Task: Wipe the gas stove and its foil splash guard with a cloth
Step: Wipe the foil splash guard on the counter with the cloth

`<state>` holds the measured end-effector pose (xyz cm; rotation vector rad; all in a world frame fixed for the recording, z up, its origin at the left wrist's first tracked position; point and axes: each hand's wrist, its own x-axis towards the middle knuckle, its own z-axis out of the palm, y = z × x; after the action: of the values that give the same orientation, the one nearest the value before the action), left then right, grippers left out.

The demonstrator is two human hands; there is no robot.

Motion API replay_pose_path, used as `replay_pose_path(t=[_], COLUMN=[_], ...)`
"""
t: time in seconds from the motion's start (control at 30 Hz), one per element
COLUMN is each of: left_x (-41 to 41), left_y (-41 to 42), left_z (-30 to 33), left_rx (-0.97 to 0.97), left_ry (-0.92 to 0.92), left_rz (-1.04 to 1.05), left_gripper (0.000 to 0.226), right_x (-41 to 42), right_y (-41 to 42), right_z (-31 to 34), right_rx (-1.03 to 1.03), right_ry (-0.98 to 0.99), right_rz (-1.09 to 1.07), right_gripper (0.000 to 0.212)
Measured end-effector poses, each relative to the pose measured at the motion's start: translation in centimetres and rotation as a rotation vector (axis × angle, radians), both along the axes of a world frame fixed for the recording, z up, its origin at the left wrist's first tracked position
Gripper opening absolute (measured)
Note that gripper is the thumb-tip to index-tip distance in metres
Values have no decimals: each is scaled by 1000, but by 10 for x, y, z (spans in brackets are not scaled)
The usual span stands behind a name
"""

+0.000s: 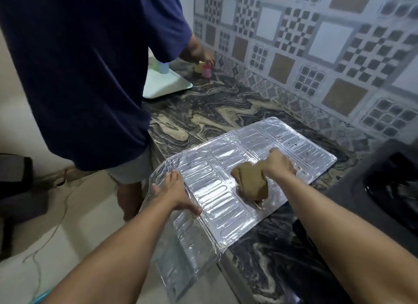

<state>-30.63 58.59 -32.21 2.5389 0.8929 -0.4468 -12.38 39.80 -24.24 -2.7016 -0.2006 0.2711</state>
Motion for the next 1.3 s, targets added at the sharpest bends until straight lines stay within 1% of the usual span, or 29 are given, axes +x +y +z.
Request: replay_pose_path(t=[0.03, 0.07, 0.1, 0.17, 0.2, 0.23, 0.3, 0.33, 0.4, 0.47, 0.53, 0.57, 0.6, 0.63, 0.67, 0.77, 0.87, 0.93, 1.07, 1.17, 1.23, 1.3], left_x=[2, 6, 10, 20, 24, 27, 28, 26, 21, 18, 17, 19, 21, 24, 25, 27, 23, 22, 19, 15, 16, 18], left_y=[-2, -4, -7, -17, -24, -30, -41, -45, -45, -40, -36, -35, -35, -36, -37, -40, -36, -34, -36, -38, -34, -30], left_z=[2, 5, 8, 12, 12, 10, 5, 2, -1, 3, 17, 25, 32, 36, 38, 25, 8, 5, 7, 8, 14, 21], left_rx=[3, -1, -13, -23, -14, 0, 40, 71, 119, 146, 190, 211, 227, 238, 239, 160, 39, 18, 3, 19, 53, 85], left_ry=[-1, -3, -12, -65, -98, -114, -67, -18, 51, 74, 120, 146, 163, 168, 157, 91, 128, 128, 130, 131, 205, 296], left_rz=[-17, -33, -47, -78, -100, -129, -210, -246, -270, -256, -249, -243, -233, -220, -212, -245, -236, -219, -191, -170, -151, -123], left_gripper=[154, 150, 145, 125, 116, 112, 114, 117, 119, 120, 114, 106, 99, 96, 102, 132, 143, 146, 144, 143, 140, 137], right_x=[-7, -14, -20, -34, -40, -41, -37, -37, -42, -53, -61, -64, -66, -69, -72, -81, -85, -78, -49, -39, -45, -57], right_y=[-4, -7, -9, -14, -17, -20, -26, -28, -32, -33, -29, -25, -21, -17, -14, -13, -17, -20, -28, -29, -20, -7], right_z=[-4, -7, -11, -20, -27, -37, -61, -70, -81, -82, -78, -77, -77, -78, -79, -86, -98, -102, -100, -95, -95, -98], right_rx=[-41, -22, 19, 109, 71, -38, -279, -333, -338, -305, -299, -338, -384, -413, -421, -404, -396, -371, -351, -321, -249, -197], right_ry=[-98, -171, -206, -153, -125, -119, -99, -72, -71, -156, -257, -283, -299, -301, -305, -311, -366, -338, -240, -172, -197, -277], right_rz=[-27, 8, 97, 313, 427, 514, 594, 605, 651, 736, 803, 816, 816, 816, 818, 836, 803, 696, 353, 223, 282, 423], right_gripper=[36, 40, 38, 31, 33, 37, 56, 64, 67, 63, 64, 65, 64, 63, 62, 61, 60, 62, 58, 63, 61, 60])
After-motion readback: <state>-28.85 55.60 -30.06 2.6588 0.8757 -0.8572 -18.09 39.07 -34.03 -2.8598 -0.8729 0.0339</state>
